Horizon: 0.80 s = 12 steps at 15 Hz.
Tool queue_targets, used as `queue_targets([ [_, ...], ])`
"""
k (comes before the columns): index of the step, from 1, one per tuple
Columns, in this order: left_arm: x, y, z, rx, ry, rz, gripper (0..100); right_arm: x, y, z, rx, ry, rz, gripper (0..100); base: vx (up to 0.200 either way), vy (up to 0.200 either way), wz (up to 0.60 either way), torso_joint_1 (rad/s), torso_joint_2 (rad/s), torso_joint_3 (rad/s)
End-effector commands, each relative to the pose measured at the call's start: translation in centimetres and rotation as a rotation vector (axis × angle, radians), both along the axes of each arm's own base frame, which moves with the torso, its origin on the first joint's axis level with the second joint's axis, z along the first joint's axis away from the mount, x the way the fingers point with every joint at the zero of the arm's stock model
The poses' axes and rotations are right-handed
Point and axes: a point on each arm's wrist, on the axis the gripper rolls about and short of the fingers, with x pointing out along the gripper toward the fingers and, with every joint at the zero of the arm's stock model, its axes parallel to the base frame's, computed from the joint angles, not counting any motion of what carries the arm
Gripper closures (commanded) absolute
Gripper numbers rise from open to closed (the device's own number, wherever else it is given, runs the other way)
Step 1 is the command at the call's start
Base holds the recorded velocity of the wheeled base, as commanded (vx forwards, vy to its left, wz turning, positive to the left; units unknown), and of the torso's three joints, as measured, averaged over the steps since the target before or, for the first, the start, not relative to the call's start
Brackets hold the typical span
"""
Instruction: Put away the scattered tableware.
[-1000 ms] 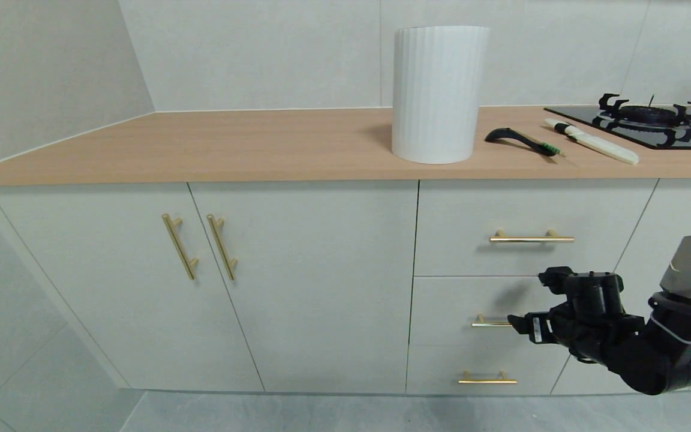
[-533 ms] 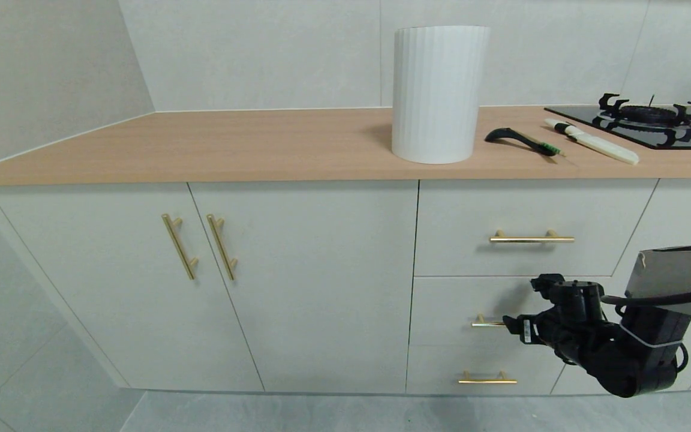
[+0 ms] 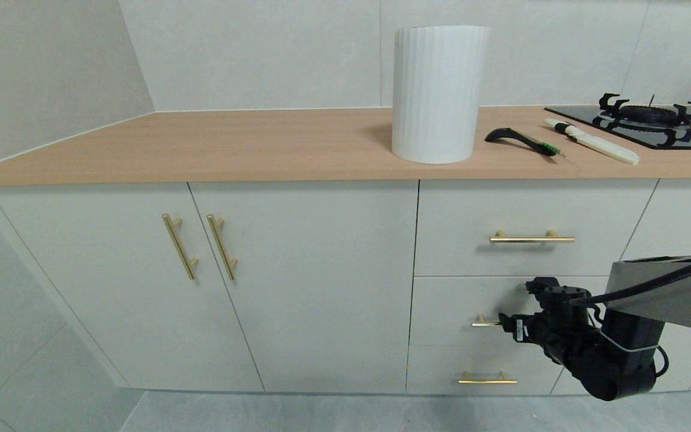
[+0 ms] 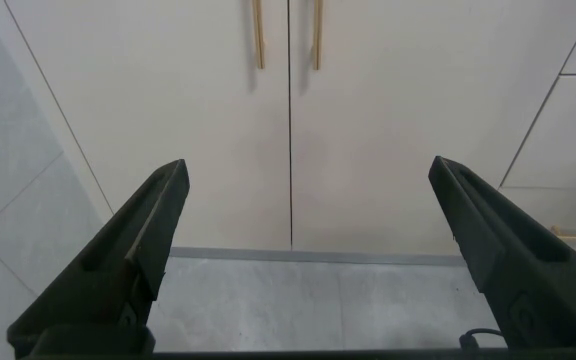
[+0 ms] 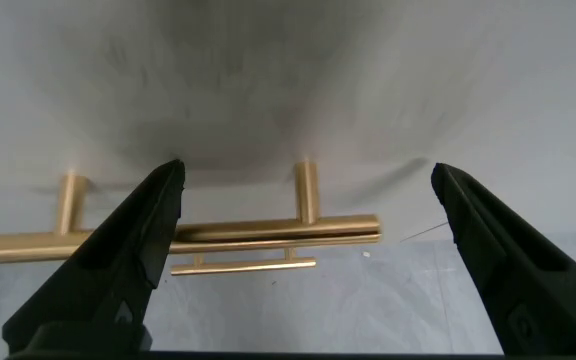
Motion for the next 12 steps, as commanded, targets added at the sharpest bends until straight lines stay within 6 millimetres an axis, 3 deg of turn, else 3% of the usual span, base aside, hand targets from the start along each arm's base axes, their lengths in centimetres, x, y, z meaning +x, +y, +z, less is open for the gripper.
queue_targets([
  [1, 0.0, 0.0, 0.0, 0.0, 0.0, 0.0, 0, -0.2, 0.0, -0.8, -0.006, 0.026, 0.001, 0, 0.0, 0.0, 0.0, 0.0, 0.0, 0.0],
  [7, 0.0, 0.0, 0.0, 0.0, 0.0, 0.0, 0, -0.7, -0.1, -0.8, -0.012, 0.058, 0.002, 0, 0.0, 0.0, 0.0, 0.0, 0.0, 0.0],
  [12, 0.0, 0.0, 0.0, 0.0, 0.0, 0.0, 0, -1.6, -0.2, 0.8, -0.016, 0.135, 0.01, 0, 0.0, 0.0, 0.0, 0.0, 0.0, 0.0],
])
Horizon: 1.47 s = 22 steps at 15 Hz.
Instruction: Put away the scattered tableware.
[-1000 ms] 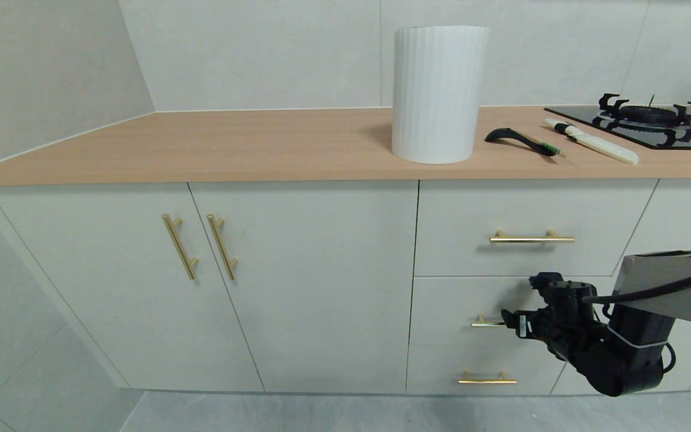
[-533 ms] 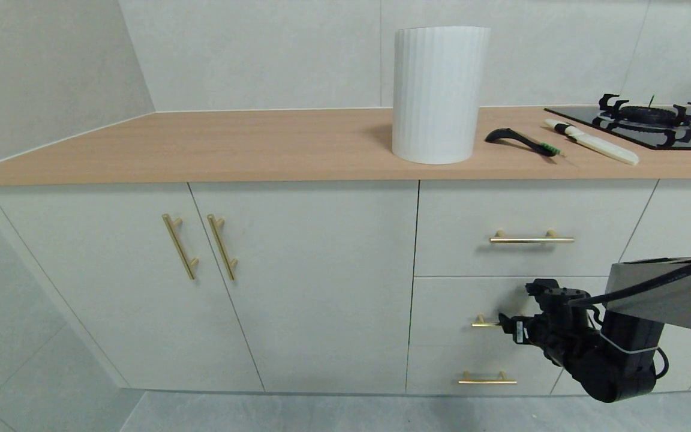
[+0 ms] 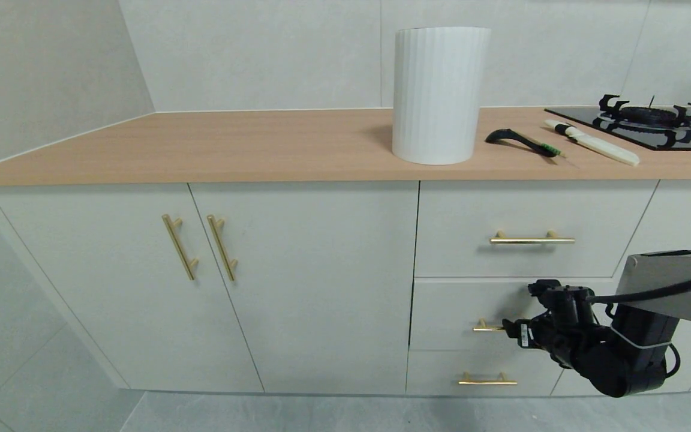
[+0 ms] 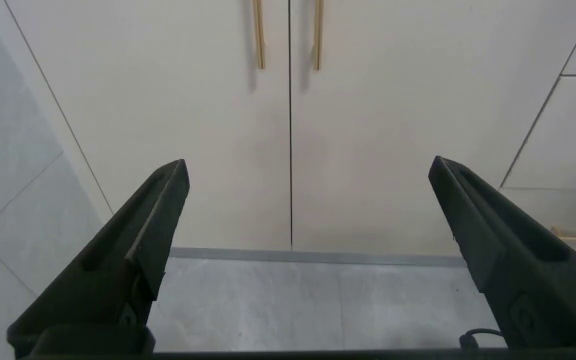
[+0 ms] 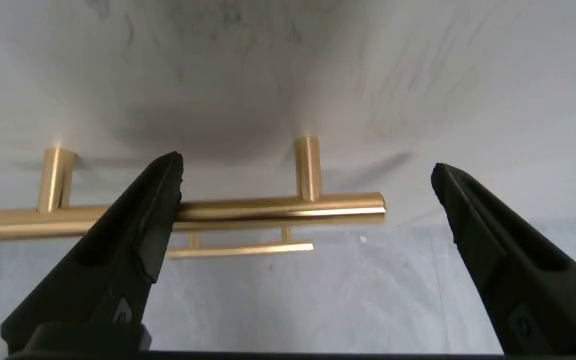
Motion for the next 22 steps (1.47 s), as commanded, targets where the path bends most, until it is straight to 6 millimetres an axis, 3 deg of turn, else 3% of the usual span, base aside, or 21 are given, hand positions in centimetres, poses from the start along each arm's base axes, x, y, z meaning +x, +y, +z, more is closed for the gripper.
queue_targets([
  [1, 0.0, 0.0, 0.0, 0.0, 0.0, 0.0, 0, 0.0, 0.0, 1.1, 0.004, -0.02, 0.001, 0, 0.0, 0.0, 0.0, 0.0, 0.0, 0.0],
  [4, 0.0, 0.0, 0.0, 0.0, 0.0, 0.0, 0, -0.2, 0.0, 1.3, 0.003, -0.017, 0.001, 0, 0.0, 0.0, 0.0, 0.0, 0.0, 0.0],
  [7, 0.0, 0.0, 0.0, 0.0, 0.0, 0.0, 0, -1.0, -0.1, 3.0, -0.001, 0.009, 0.003, 0, 0.0, 0.0, 0.0, 0.0, 0.0, 0.0],
  [11, 0.0, 0.0, 0.0, 0.0, 0.0, 0.0, 0, -4.6, -0.4, 11.1, 0.062, 0.11, 0.092, 0, 0.0, 0.0, 0.0, 0.0, 0.0, 0.0],
  [15, 0.0, 0.0, 0.0, 0.0, 0.0, 0.0, 0, -6.7, -0.4, 16.1, 0.077, 0.017, 0.113, 0, 0.0, 0.0, 0.0, 0.0, 0.0, 0.0],
  [18, 0.0, 0.0, 0.0, 0.0, 0.0, 0.0, 0, -6.8, 0.0, 16.3, 0.079, 0.008, 0.124, 0, 0.0, 0.0, 0.0, 0.0, 0.0, 0.0],
  [22, 0.0, 0.0, 0.0, 0.0, 0.001, 0.0, 0, -5.3, 1.1, 14.0, 0.076, -0.007, 0.138, 0, 0.0, 0.0, 0.0, 0.0, 0.0, 0.0],
])
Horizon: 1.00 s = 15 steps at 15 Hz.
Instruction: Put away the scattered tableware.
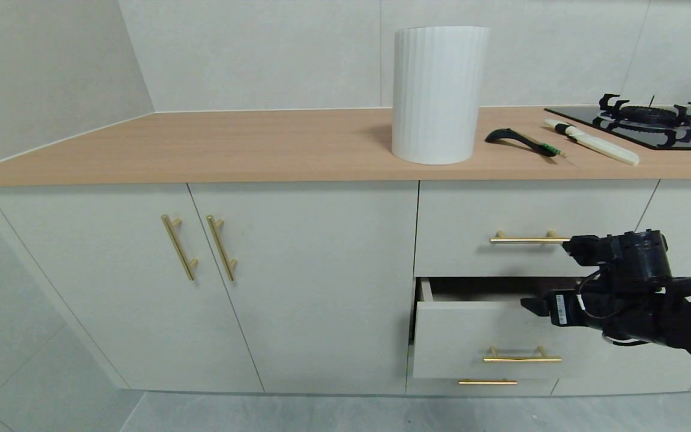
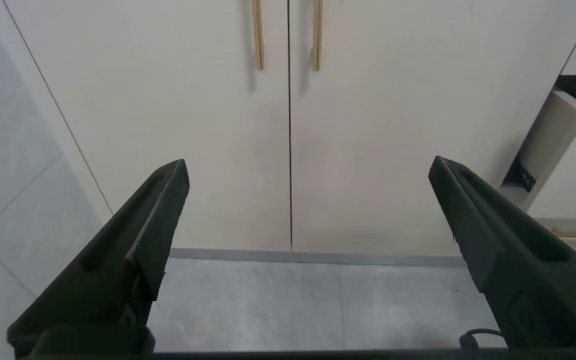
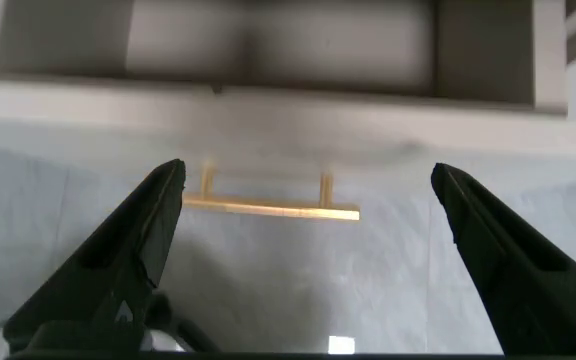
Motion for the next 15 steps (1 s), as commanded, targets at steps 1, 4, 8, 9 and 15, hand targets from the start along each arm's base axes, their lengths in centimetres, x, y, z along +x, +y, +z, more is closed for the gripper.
queue_targets([
  [1, 0.0, 0.0, 0.0, 0.0, -0.001, 0.0, 0, 1.1, 0.5, -2.0, -0.011, -0.001, -0.009, 0, 0.0, 0.0, 0.0, 0.0, 0.0, 0.0],
  [4, 0.0, 0.0, 0.0, 0.0, -0.001, 0.0, 0, 1.9, 0.8, -3.7, -0.023, -0.034, -0.033, 0, 0.0, 0.0, 0.0, 0.0, 0.0, 0.0],
  [8, 0.0, 0.0, 0.0, 0.0, -0.001, 0.0, 0, 3.4, 0.9, -5.8, -0.024, -0.101, -0.06, 0, 0.0, 0.0, 0.0, 0.0, 0.0, 0.0],
  [9, 0.0, 0.0, 0.0, 0.0, -0.001, 0.0, 0, 3.6, 0.9, -6.0, -0.028, -0.121, -0.073, 0, 0.0, 0.0, 0.0, 0.0, 0.0, 0.0],
  [15, 0.0, 0.0, 0.0, 0.0, 0.001, 0.0, 0, 2.8, 0.8, -5.9, -0.029, -0.116, -0.067, 0, 0.0, 0.0, 0.0, 0.0, 0.0, 0.0],
])
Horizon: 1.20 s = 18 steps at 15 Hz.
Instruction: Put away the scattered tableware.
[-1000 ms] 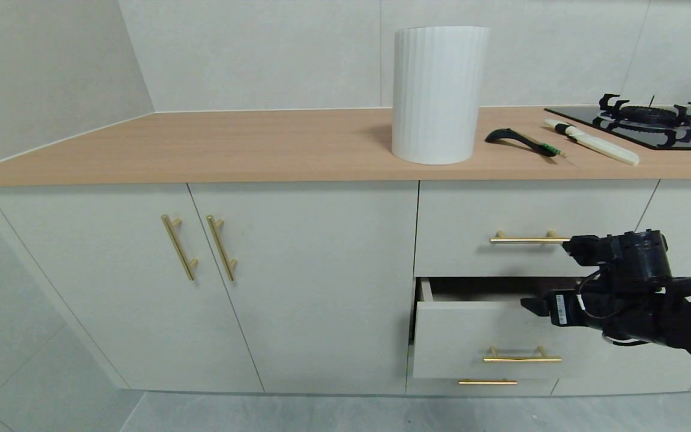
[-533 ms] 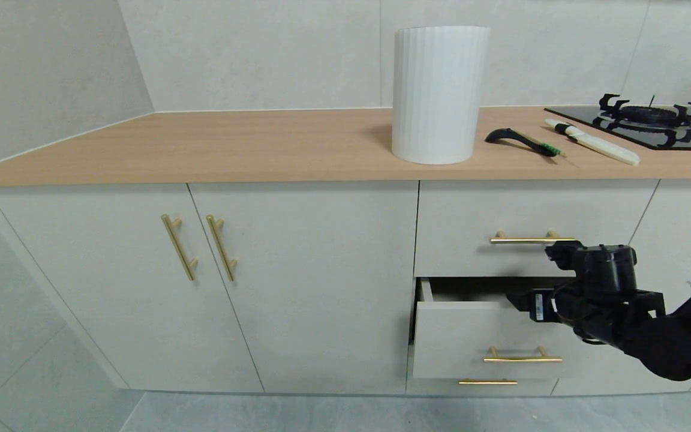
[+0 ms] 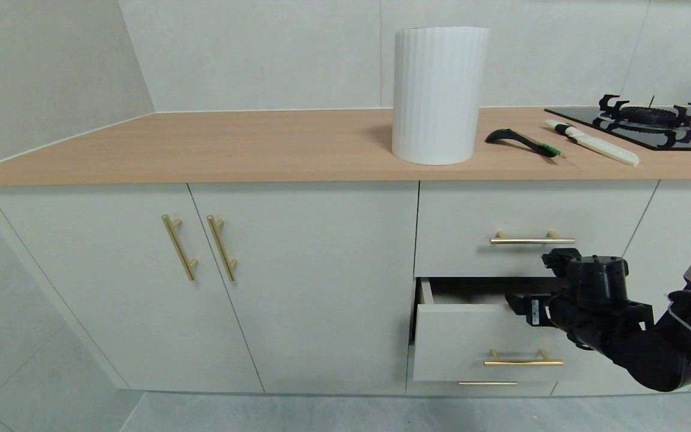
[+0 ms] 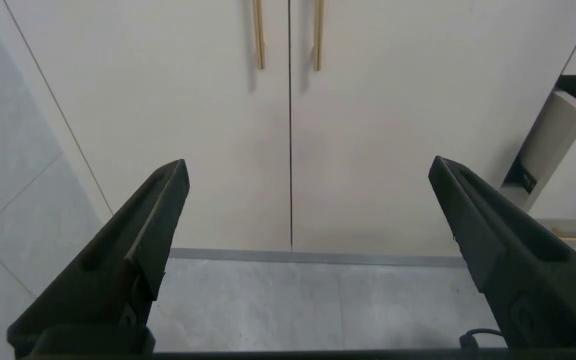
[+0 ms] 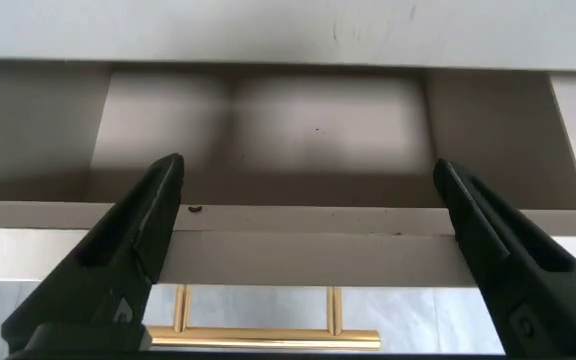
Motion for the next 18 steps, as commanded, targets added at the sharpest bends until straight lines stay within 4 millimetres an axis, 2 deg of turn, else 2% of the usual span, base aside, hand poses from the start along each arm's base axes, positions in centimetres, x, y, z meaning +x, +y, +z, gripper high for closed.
queue_targets([
  [1, 0.0, 0.0, 0.0, 0.0, 0.001, 0.0, 0, -0.2, 0.0, 0.1, 0.0, 0.008, 0.003, 0, 0.0, 0.0, 0.0, 0.0, 0.0, 0.0],
  [7, 0.0, 0.0, 0.0, 0.0, 0.0, 0.0, 0, -1.1, -0.2, 1.2, -0.005, 0.068, 0.014, 0, 0.0, 0.0, 0.0, 0.0, 0.0, 0.0],
  [11, 0.0, 0.0, 0.0, 0.0, 0.0, 0.0, 0, -2.7, -0.2, 2.9, -0.029, 0.177, 0.031, 0, 0.0, 0.0, 0.0, 0.0, 0.0, 0.0],
  [14, 0.0, 0.0, 0.0, 0.0, 0.001, 0.0, 0, -3.5, 0.2, 3.6, -0.043, 0.238, 0.05, 0, 0.0, 0.0, 0.0, 0.0, 0.0, 0.0],
  [18, 0.0, 0.0, 0.0, 0.0, 0.0, 0.0, 0, -5.6, 1.4, 4.1, -0.093, 0.39, 0.111, 0, 0.0, 0.0, 0.0, 0.0, 0.0, 0.0],
])
